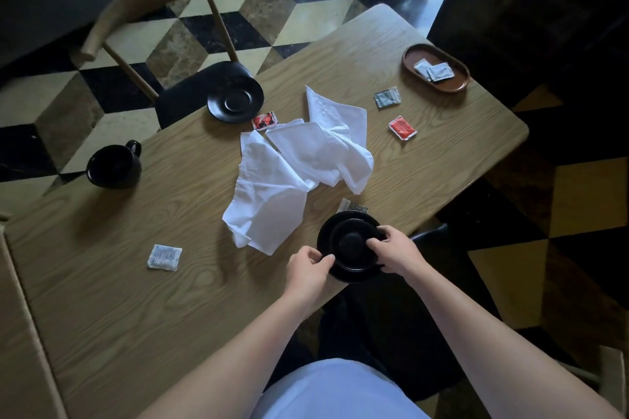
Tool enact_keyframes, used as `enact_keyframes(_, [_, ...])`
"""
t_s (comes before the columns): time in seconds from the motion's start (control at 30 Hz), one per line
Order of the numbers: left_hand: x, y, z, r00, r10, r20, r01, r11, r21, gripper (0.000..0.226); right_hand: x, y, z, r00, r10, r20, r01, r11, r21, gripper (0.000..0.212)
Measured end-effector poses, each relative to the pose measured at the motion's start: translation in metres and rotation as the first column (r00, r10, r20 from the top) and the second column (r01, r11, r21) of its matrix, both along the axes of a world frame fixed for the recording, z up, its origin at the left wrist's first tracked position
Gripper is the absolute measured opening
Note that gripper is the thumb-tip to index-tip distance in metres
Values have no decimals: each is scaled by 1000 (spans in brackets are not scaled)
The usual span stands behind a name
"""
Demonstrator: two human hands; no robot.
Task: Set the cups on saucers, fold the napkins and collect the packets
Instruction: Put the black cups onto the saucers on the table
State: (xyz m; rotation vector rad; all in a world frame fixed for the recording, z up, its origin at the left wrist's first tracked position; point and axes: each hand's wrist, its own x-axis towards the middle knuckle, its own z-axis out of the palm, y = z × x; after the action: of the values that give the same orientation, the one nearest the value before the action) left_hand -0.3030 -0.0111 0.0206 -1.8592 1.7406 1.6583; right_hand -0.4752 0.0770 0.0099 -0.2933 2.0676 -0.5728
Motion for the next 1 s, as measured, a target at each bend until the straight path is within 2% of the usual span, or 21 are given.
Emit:
enact_keyframes(0.1, [19,-18,11,996,64,-56,-66,997,-40,12,5,-7,24,966,75,-247,-56,995,84,63])
enact_keyframes(0.17, [40,-32,20,980,137,-141,-140,990,-10,13,18,-17,42,924,111,-366,-87,993,81,54])
enact_keyframes(0.23, [65,-48,28,943,236,-234,-232,972,42,12,39,-35,57,907,162,-389,-157,987,47,39])
enact_keyframes(0.3, [90,-68,35,898,322,-298,-323,945,49,7,65,-58,64,907,225,-355,-242,970,-4,30])
enact_keyframes(0.4, [136,-108,45,822,449,-351,-468,883,34,6,109,-105,70,903,313,-295,-356,929,-104,29])
enact_keyframes(0.63, [213,-215,50,644,688,-335,-725,689,18,7,178,-242,86,897,404,-180,-440,857,-269,12])
enact_keyframes(0.7, [227,-245,43,593,741,-315,-777,630,17,7,189,-286,83,900,402,-168,-436,837,-331,12])
enact_keyframes(0.8, [239,-288,32,528,806,-269,-836,549,6,15,202,-345,70,922,381,-71,-377,839,-391,13])
enact_keyframes(0.9, [243,-331,21,438,867,-236,-889,457,30,21,213,-400,49,905,426,-15,-399,833,-384,21])
enact_keyframes(1.0, [239,-364,12,387,899,-203,-902,415,119,34,221,-446,27,869,495,10,-464,820,-336,30])
